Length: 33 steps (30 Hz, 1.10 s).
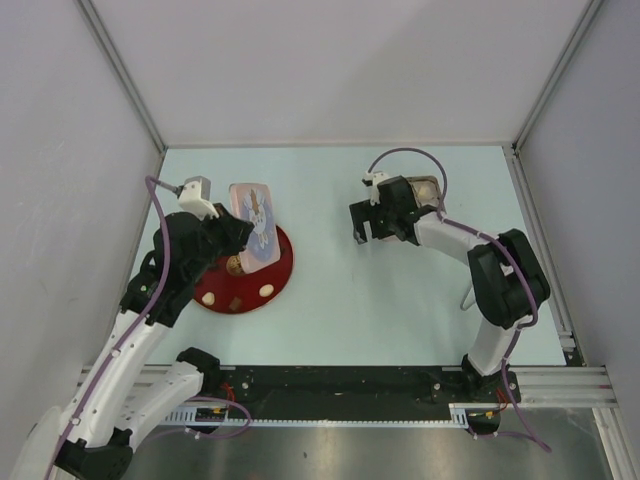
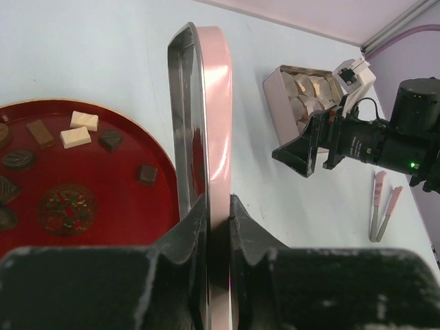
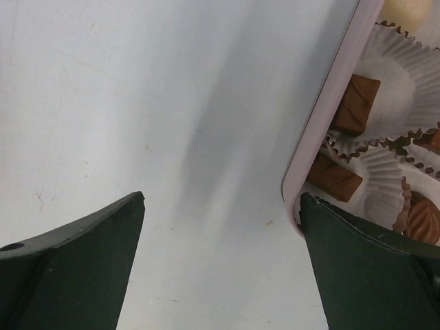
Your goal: Pack the chocolate
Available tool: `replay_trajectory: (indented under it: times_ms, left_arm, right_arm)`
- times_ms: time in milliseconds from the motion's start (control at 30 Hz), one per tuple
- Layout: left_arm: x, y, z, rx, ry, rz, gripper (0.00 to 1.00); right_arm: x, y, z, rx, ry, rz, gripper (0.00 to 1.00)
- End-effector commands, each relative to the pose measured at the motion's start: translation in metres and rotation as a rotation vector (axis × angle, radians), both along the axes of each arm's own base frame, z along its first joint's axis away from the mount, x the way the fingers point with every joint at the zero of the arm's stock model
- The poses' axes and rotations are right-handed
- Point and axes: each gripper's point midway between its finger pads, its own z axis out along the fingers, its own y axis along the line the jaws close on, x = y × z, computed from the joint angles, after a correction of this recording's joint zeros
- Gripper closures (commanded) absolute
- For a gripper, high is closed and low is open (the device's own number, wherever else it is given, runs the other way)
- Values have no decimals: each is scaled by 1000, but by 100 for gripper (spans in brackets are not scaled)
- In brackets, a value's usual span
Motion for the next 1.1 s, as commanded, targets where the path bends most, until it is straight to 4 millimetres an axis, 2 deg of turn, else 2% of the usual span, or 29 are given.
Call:
replay_trajectory:
  times_ms: [0,33,133,300,367,500,600,733,833,867,900,967,1000,1033,1067]
  left_arm:
    - [-2,1,18,-16,-56,-6,89]
    - [-2,1,18,-16,-55,-7,90]
    - [-3,0,19,-23,-57,-11,89]
    - [-3,2,21,-29,-58,4,89]
    - [-3,2,22,-30,-60,5,89]
    - [-5,5,24,-23,-56,12,89]
    - [-6,6,26,-22,-64,13,89]
    - [-7,4,30,-34,-73,3,89]
    - [-6,-3,34,-70,-77,-20,89]
    - [-5,-10,35,-98,-75,-43,89]
    - [-4,-14,35,-114,-74,-57,89]
    - [-3,-26,38,-169,-70,-101,89]
    - [-1,-33,36,-185,-57,-122,89]
    - [1,-38,36,-206,-50,-139,89]
    - [1,-47,40,-256,-52,-175,89]
  right_arm:
    - [-10,21,15,-9,-12,35,0]
    - [-18,29,15,-14,-7,57,0]
    - [-35,36,17,-42,9,69,0]
    - [-81,80,17,-30,49,153,0]
    - [-104,103,21,-2,65,188,0]
    - [-139,133,31,46,77,242,0]
    - [-148,140,45,73,57,231,0]
    - [-143,131,74,95,-7,200,0]
    - [-136,118,103,137,-53,171,0]
    - [-134,112,107,134,-59,161,0]
    - [-132,104,117,146,-77,149,0]
    - [-120,84,121,138,-77,95,0]
    - [-119,74,131,156,-93,79,0]
    - [-109,56,126,151,-89,34,0]
    - [-106,47,129,163,-89,15,0]
